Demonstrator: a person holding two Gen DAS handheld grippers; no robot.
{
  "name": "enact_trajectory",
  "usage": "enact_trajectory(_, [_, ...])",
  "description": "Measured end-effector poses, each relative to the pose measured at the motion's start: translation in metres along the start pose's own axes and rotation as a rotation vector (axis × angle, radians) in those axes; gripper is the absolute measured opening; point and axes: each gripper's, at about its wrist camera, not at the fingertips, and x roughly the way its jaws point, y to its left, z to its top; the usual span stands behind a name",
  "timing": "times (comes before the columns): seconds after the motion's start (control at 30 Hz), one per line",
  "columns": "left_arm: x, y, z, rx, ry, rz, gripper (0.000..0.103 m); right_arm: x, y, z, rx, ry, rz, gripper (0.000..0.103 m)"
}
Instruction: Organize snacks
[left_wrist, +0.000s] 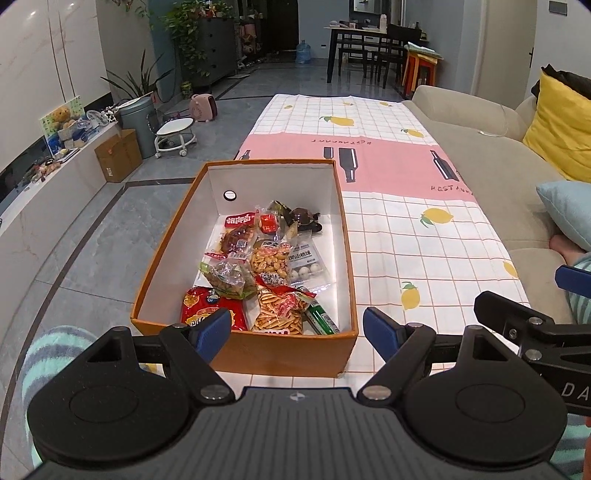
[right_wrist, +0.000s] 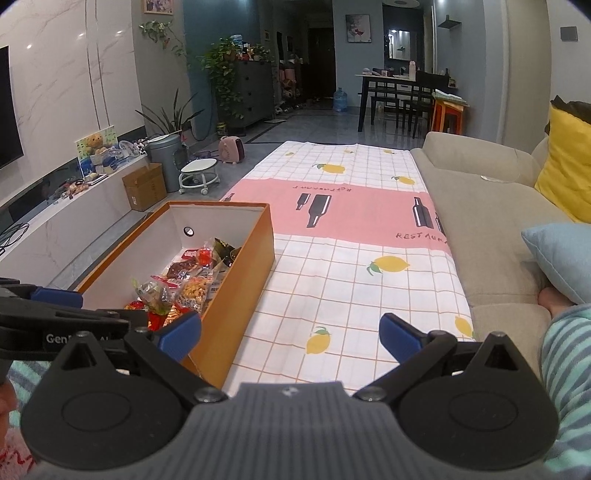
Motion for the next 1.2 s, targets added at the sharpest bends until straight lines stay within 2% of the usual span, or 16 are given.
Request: enact_trajectory(1.2, [-0.0026,0.0063,0.0020,-0.007,-0.009,0.008,0.095,0.0020,-0.0019,-0.0020,0.002,0.007,0.006,0.099])
